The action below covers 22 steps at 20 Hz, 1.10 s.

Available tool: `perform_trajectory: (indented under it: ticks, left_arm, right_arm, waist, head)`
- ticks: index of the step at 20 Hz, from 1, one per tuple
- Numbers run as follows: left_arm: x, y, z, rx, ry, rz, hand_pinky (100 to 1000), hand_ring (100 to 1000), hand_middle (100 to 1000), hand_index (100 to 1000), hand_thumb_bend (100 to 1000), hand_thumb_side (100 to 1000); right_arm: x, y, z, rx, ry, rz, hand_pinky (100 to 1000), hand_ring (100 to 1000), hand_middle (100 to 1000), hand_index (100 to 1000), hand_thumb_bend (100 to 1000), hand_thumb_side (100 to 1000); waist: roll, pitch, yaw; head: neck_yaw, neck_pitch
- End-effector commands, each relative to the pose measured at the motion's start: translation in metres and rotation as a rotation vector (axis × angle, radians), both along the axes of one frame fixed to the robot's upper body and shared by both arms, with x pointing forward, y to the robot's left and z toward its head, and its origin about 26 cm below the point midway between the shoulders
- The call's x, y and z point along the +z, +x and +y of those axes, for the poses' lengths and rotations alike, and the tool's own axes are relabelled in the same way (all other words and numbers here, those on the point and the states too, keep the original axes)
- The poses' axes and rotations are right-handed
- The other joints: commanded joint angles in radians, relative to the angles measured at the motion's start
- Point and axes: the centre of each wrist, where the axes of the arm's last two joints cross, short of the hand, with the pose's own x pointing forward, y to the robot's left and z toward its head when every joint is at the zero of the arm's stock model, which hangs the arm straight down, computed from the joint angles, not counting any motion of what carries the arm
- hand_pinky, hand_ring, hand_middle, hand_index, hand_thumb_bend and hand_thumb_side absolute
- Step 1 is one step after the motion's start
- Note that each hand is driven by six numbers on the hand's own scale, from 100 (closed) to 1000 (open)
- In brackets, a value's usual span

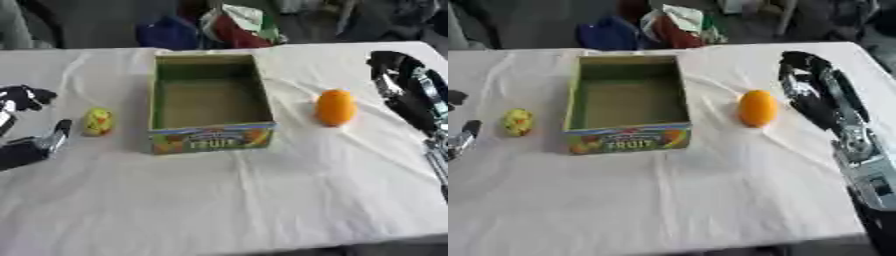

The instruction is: Pick up objects on the table and place them in the box.

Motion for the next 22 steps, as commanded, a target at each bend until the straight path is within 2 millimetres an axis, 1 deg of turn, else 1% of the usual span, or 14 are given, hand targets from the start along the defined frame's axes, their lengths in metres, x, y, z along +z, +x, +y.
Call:
perform_trajectory:
  ticks: [1, 7, 13, 14, 18, 22]
  left_arm:
    - [0.017, 0.0, 0.005, -0.002, 0.048, -0.031, 770, 722, 698, 831, 237, 502]
    - [0.027, 0.005, 0.011, -0.007, 0.152, 0.008, 780, 720, 701, 826, 252, 504]
    - [0.042, 0.02, 0.017, -0.033, 0.289, 0.088, 794, 725, 714, 830, 273, 490]
    - [0.044, 0.023, 0.017, -0.045, 0.319, 0.107, 803, 725, 714, 831, 327, 491]
    - [0.047, 0.043, 0.02, -0.093, 0.433, 0.231, 820, 741, 736, 844, 443, 510]
    - [0.044, 0.064, 0.025, -0.1, 0.489, 0.328, 824, 742, 735, 841, 493, 511]
  right_arm:
    - [0.01, 0.0, -0.005, -0.001, -0.013, -0.024, 765, 859, 742, 843, 100, 698]
    - [0.01, 0.0, -0.005, 0.0, -0.015, -0.022, 765, 859, 741, 843, 100, 697]
    - [0.008, 0.0, -0.004, 0.008, -0.017, -0.016, 765, 859, 741, 843, 100, 697]
    - [0.008, 0.0, -0.004, 0.011, -0.018, -0.015, 765, 859, 741, 843, 100, 697]
    - [0.008, 0.001, -0.002, 0.019, -0.022, -0.011, 765, 859, 741, 843, 100, 697]
    - [0.007, 0.0, -0.002, 0.021, -0.022, -0.005, 765, 859, 740, 843, 100, 699]
  waist:
    - [0.003, -0.012, -0.002]
    - [0.004, -0.014, -0.005]
    - [0.005, -0.016, -0.01]
    - [0.006, -0.016, -0.012]
    - [0.007, -0.017, -0.017]
    - [0.006, -0.017, -0.021]
  head:
    - [0.0, 0.003]
    - [0.003, 0.003]
    - [0.01, 0.007]
    - [0.012, 0.007]
    - [0.017, 0.009]
    - [0.016, 0.011]
